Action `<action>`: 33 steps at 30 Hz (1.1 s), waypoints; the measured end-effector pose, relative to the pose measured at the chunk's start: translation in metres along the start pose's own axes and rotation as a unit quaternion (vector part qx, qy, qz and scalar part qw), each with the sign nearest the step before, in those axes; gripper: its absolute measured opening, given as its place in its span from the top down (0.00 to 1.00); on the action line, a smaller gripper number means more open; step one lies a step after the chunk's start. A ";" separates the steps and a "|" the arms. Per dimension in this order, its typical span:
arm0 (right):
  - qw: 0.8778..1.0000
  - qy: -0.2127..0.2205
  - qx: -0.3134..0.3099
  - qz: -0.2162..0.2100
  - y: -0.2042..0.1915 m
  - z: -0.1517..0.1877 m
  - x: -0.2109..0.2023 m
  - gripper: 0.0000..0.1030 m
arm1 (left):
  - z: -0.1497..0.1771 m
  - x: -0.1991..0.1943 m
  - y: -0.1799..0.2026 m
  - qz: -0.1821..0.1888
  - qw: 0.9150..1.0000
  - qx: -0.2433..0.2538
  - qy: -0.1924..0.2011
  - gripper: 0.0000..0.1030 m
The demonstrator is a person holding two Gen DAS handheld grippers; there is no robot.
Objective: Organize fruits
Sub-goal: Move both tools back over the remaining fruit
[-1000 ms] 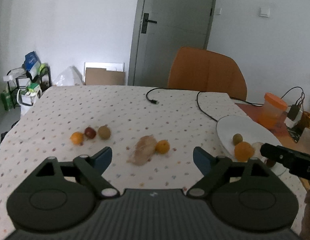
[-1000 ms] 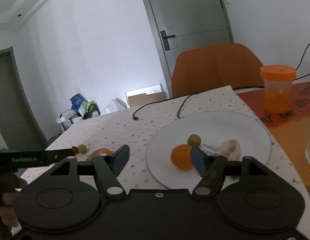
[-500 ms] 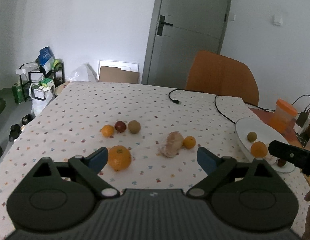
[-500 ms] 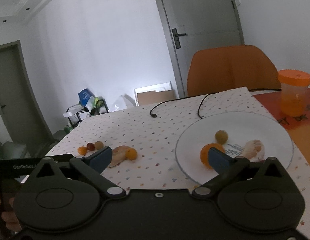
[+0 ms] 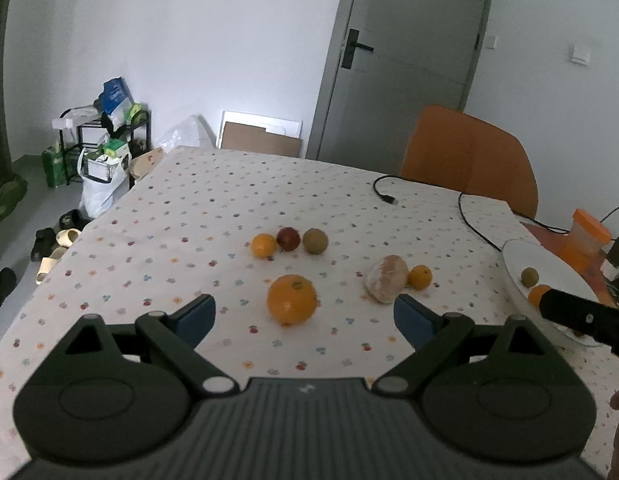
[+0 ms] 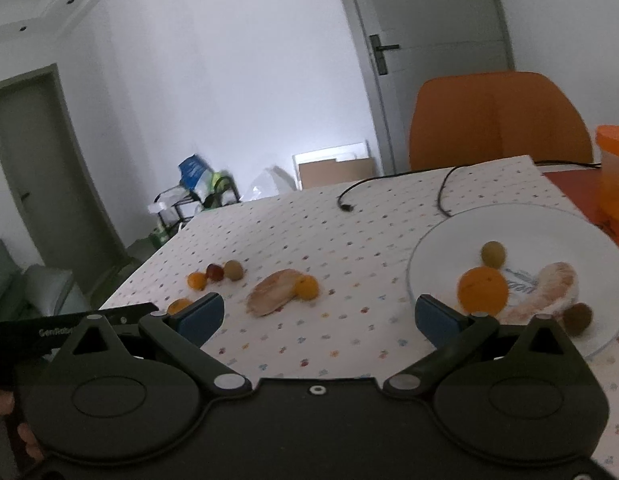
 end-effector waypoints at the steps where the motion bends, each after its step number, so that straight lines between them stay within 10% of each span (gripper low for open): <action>1: 1.000 -0.002 -0.002 0.000 -0.002 0.001 0.001 0.00 | 0.000 0.000 -0.002 0.000 1.000 -0.002 -0.001 0.08; 33: 0.998 -0.038 -0.038 -0.017 -0.019 -0.008 0.065 0.13 | -0.001 0.047 -0.018 -0.012 0.999 -0.031 -0.010 0.23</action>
Point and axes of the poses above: each gripper's, at about its wrist camera, not at the fingertips, and x roughly the way its jaws point, y to its right, z to its underside, the point moved 4 cm from there along x, roughly the way its jaws point, and after that the axes turned 1 degree about z, right-handed, at the moved point
